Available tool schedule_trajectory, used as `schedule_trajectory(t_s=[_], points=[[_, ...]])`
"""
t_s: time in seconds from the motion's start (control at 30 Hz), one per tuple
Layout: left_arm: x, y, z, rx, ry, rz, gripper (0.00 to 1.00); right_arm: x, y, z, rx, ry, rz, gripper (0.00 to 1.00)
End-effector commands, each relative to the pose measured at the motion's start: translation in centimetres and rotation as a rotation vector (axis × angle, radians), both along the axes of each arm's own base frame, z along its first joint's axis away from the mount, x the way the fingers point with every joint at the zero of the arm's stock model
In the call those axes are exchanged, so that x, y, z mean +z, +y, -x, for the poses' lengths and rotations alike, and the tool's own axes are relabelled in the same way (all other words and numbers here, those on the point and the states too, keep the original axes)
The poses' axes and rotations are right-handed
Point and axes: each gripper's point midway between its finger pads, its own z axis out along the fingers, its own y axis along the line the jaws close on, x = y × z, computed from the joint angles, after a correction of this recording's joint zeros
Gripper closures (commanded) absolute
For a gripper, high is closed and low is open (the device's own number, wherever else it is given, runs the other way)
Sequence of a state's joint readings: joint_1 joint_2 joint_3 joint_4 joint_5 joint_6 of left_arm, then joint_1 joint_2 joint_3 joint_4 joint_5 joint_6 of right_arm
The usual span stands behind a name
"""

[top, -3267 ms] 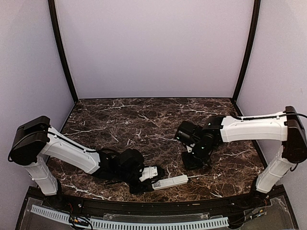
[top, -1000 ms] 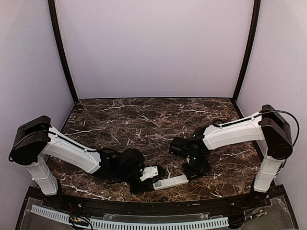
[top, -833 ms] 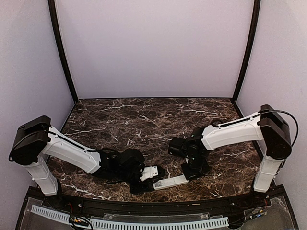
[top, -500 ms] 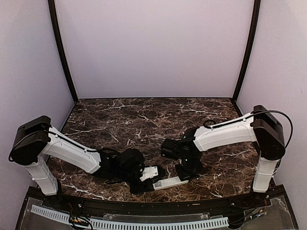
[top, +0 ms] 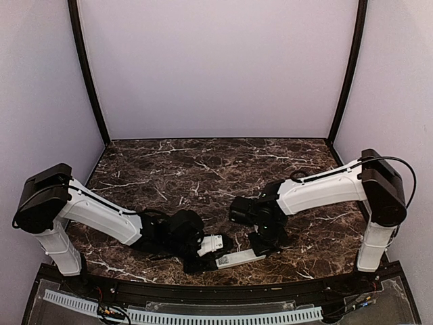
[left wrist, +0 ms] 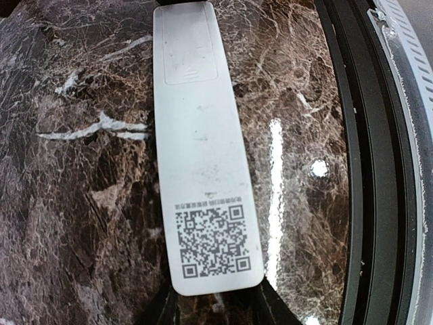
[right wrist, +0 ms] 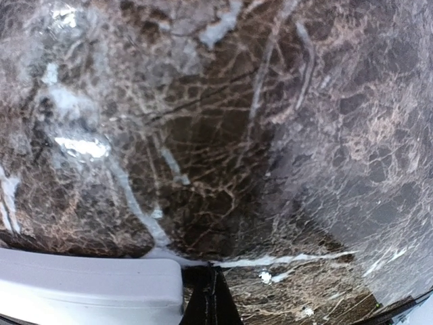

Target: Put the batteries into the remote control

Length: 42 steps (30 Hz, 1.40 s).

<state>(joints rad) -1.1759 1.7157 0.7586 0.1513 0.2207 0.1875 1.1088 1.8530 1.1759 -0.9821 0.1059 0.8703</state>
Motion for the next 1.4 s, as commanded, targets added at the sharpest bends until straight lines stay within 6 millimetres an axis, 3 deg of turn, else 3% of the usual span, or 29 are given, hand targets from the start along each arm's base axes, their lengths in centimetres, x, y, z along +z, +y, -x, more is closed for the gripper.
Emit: schedule_trajectory(t_s=[0.0, 0.1, 0.3, 0.37, 0.43, 0.6, 0.67, 0.7, 0.77, 0.8, 0.9, 1.03, 1.1, 1.2, 1.37], points=[[-1.4, 1.0, 0.5, -0.005, 0.033, -0.057, 0.65, -0.5, -2.5, 0.2, -0.042, 0.008, 0.034, 1.0], [-1.4, 1.0, 0.5, -0.004, 0.035, -0.057, 0.65, -0.5, -2.4, 0.1, -0.049, 0.008, 0.021, 1.0], [-1.4, 1.0, 0.5, -0.004, 0.034, -0.057, 0.65, -1.0, 1.9, 0.7, 0.007, 0.035, -0.075, 1.0], [-1.4, 1.0, 0.5, -0.001, 0.035, -0.057, 0.65, -1.0, 2.5, 0.9, 0.014, 0.046, -0.087, 1.0], [-1.3, 1.1, 0.5, 0.004, 0.036, -0.056, 0.65, -0.6, 1.6, 0.6, 0.007, 0.029, -0.069, 1.0], [-1.0, 1.5, 0.3, 0.023, 0.034, -0.055, 0.61, 2.0, -2.9, -2.0, -0.036, -0.043, -0.013, 1.0], [-0.7, 1.8, 0.1, 0.041, 0.027, -0.065, 0.52, 3.9, -3.8, -3.5, -0.011, -0.09, -0.015, 0.8], [-0.3, 2.1, 0.0, 0.052, 0.027, -0.068, 0.45, 5.0, -3.7, -4.3, 0.033, -0.114, -0.025, 0.59], [0.7, 2.4, -0.3, 0.081, 0.014, -0.062, 0.36, 7.1, -2.0, -5.5, 0.164, -0.146, -0.094, 0.18], [1.1, 2.6, -0.5, 0.096, 0.003, -0.059, 0.34, 8.1, -0.6, -5.7, 0.244, -0.148, -0.153, 0.03], [4.4, 3.4, -1.0, 0.161, -0.022, 0.019, 0.24, 11.0, 4.6, -5.0, 0.558, -0.151, -0.331, 0.01], [9.4, 5.7, -2.1, 0.308, -0.042, 0.163, 0.17, 12.2, 9.5, -0.3, 1.01, -0.141, -0.519, 0.05], [12.1, 7.3, -3.4, 0.428, -0.077, 0.237, 0.15, 12.2, 10.7, 2.1, 1.19, -0.117, -0.614, 0.08], [15.8, 9.7, -5.0, 0.581, -0.122, 0.334, 0.14, 11.4, 11.8, 3.2, 1.333, -0.15, -0.64, 0.06], [18.0, 12.4, -7.1, 0.757, -0.197, 0.367, 0.14, 8.3, 13.5, 3.7, 1.444, -0.139, -0.585, 0.01]])
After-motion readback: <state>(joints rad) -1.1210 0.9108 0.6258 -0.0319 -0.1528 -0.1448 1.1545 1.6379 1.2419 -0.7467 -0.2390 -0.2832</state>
